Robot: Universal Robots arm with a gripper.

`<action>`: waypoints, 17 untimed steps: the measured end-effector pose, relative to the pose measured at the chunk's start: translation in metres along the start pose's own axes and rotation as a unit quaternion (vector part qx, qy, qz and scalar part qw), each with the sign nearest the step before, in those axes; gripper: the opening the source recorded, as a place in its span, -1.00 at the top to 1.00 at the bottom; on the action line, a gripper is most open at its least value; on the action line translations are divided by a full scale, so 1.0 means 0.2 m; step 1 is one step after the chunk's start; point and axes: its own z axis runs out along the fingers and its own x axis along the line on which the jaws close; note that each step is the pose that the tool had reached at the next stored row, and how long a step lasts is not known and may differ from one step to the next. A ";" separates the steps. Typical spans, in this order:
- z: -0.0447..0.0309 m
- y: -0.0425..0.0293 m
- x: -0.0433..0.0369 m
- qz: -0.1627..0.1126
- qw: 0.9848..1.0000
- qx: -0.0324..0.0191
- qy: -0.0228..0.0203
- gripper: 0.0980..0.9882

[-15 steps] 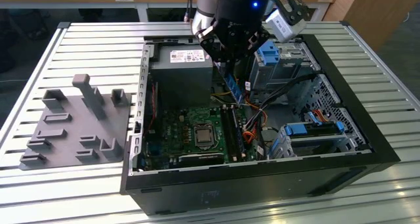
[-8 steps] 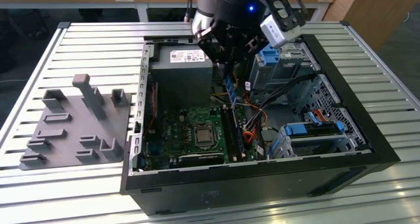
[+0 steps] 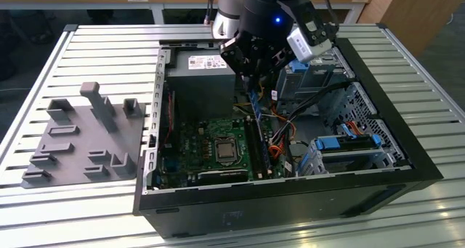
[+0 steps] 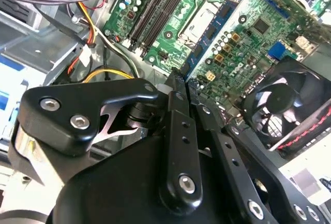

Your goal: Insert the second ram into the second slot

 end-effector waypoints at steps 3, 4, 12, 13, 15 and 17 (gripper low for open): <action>0.020 -0.008 -0.001 0.006 1.000 0.000 0.000 0.90; 0.026 -0.010 -0.001 0.008 1.000 0.000 0.000 0.90; 0.084 -0.034 -0.009 0.017 1.000 -0.001 0.000 0.90; 0.091 -0.039 -0.009 0.017 1.000 -0.001 0.000 0.90; 0.106 -0.048 -0.010 0.017 1.000 -0.001 0.000 0.90; 0.125 -0.058 -0.010 0.017 1.000 -0.001 0.000 0.90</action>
